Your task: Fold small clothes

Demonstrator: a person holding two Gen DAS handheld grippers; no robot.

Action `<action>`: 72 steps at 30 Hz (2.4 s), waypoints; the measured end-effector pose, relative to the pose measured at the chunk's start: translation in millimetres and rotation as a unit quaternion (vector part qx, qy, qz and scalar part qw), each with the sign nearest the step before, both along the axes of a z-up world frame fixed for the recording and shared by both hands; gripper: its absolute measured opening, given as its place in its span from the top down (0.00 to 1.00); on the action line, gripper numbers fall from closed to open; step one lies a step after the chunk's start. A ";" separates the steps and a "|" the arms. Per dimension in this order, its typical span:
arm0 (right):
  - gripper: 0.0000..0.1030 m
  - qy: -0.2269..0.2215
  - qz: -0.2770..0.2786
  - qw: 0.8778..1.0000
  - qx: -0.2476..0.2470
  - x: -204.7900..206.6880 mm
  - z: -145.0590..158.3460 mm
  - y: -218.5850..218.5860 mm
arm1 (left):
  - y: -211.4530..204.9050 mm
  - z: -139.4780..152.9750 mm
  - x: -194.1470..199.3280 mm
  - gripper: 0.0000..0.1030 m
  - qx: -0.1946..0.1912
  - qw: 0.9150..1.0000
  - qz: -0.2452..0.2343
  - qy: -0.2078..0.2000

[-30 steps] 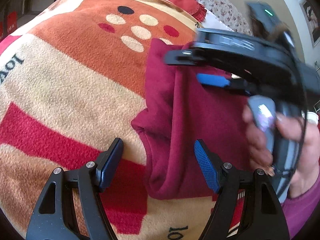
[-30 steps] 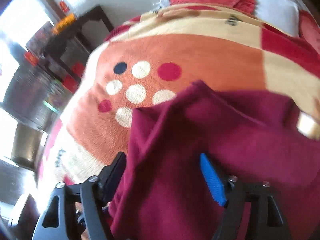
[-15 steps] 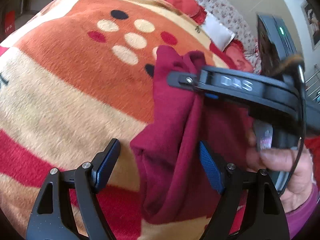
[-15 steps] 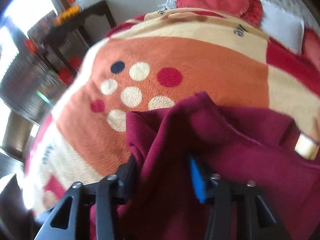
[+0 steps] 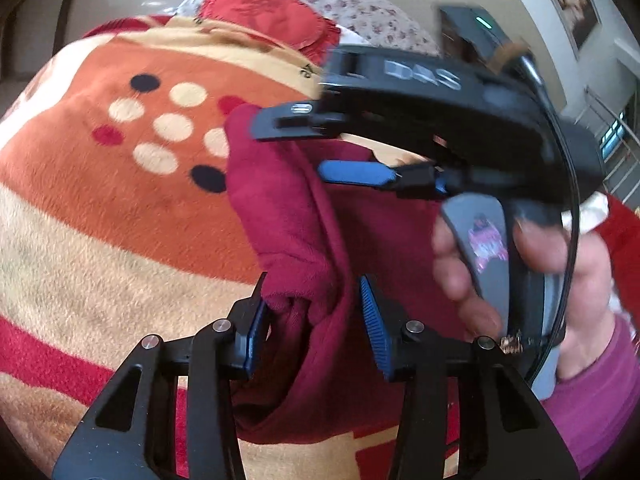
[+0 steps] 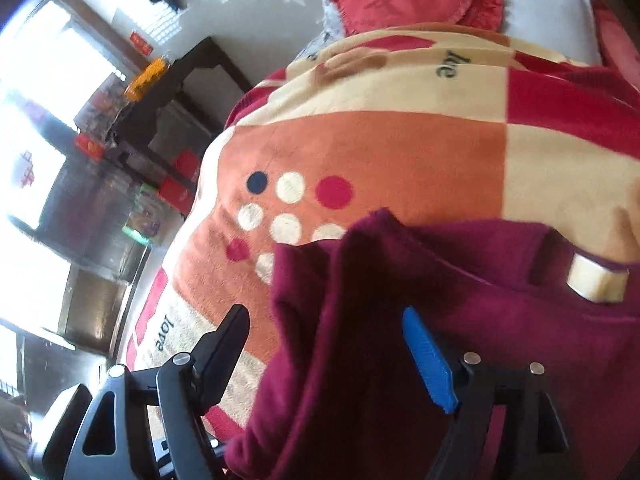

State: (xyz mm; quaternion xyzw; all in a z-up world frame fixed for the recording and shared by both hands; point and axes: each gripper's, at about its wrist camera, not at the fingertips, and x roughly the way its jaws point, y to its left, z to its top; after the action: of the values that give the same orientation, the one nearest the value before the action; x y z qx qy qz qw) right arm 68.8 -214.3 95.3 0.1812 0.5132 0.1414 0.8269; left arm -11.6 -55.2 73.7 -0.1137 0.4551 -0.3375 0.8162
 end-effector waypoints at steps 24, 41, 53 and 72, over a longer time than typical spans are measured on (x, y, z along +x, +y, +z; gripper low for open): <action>0.82 -0.073 -0.006 0.997 -0.005 -45.0 33.7 -50.3 | -41.6 36.1 -32.8 0.72 0.032 0.998 -0.041 -0.029; 0.82 -0.103 -0.126 0.987 0.003 -157.0 52.0 -223.9 | -224.3 42.4 -81.9 0.72 0.060 0.980 -0.180 -0.060; 0.83 -0.078 -0.224 0.971 0.040 -188.5 4.0 -277.0 | -248.7 29.8 -126.3 0.68 0.094 0.960 -0.259 -0.038; 0.82 -0.095 -0.179 0.979 -0.004 -252.8 13.1 -210.2 | -169.3 26.8 -88.5 0.43 0.120 0.980 -0.145 -0.060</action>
State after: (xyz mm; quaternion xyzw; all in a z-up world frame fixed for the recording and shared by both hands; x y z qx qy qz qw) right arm -184.0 -424.5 108.4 0.2524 0.3924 0.0058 0.8845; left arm -100.0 -224.5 100.6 0.0729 0.4538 -0.4011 0.7924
